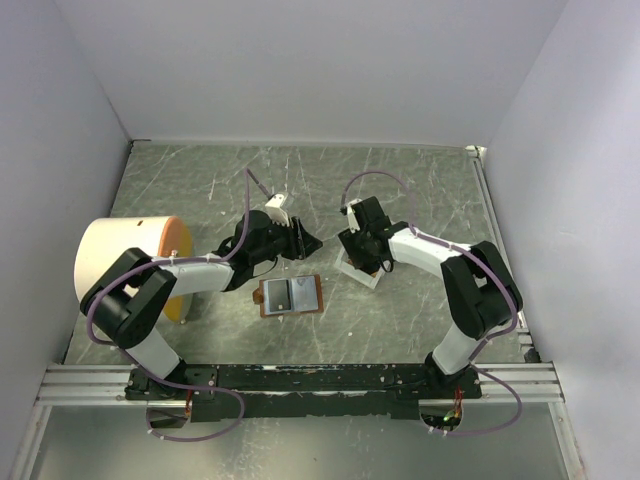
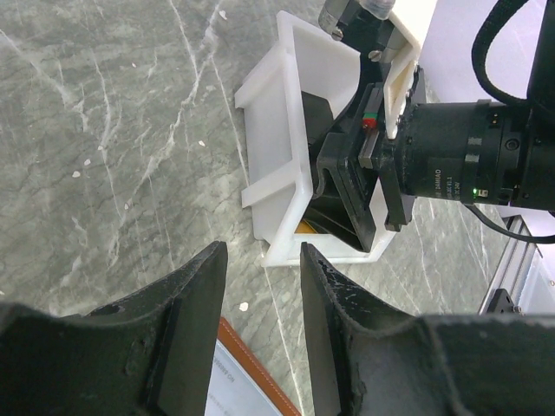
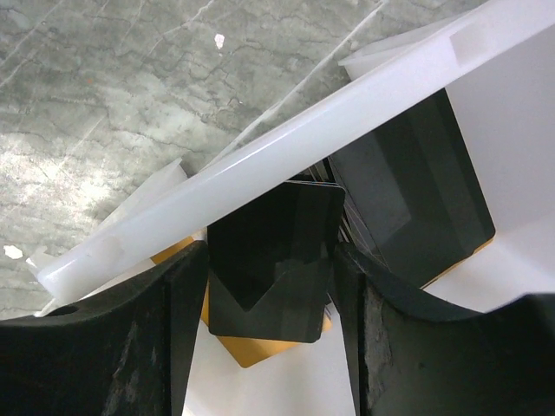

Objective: Put the credit cards into the card holder
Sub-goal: Pick up the credit card from the storage box.

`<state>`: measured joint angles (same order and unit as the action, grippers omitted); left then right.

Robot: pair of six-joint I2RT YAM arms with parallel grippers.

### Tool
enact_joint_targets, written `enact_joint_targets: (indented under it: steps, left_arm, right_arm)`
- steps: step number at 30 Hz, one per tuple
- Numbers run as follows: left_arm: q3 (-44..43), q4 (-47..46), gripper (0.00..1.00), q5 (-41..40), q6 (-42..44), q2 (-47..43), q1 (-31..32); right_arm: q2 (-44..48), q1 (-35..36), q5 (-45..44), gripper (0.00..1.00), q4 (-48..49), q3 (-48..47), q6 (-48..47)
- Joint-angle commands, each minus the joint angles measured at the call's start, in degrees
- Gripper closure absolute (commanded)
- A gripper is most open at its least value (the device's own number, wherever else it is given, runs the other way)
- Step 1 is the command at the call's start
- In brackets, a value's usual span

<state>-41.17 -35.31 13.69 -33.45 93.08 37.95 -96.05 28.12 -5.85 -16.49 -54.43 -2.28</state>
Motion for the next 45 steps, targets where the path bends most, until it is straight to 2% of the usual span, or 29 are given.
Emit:
enact_joint_targets:
  steps: [1,6,12,31,38,43,45]
  left_arm:
    - [-0.4,-1.6,0.5,0.1,0.0,0.4,-0.4]
    - [0.1,-2.0,0.5,0.1,-0.1,0.3,-0.3]
    - [0.1,-2.1,0.5,0.6,-0.6,0.7,-0.4]
    - [-0.3,1.7,0.5,0.3,-1.6,-2.7,-0.4]
    - [-2.5,5.9,0.49,2.2,-6.6,-3.9,-0.3]
    - [-6.7,8.0,0.48,6.3,-10.0,-4.1,-0.4]
    - [-7.7,7.6,0.47,7.5,-11.7,-3.9,-0.5]
  right_arm:
    - [-2.3,-0.2,-2.8,0.45,-2.3,-0.3,1.2]
    - [-1.1,-0.2,-3.3,0.59,-2.3,-1.1,1.6]
    - [0.6,-0.2,-4.7,0.64,-3.1,-2.5,1.7]
    - [6.3,-0.2,-7.5,0.63,-5.6,-6.3,1.0]
    - [12.2,-2.4,-1.5,0.63,-0.3,-0.6,0.8]
    - [18.8,-4.2,8.8,0.62,3.5,3.6,-1.6]
    - [20.3,-4.2,10.3,0.62,3.9,4.5,-2.0]
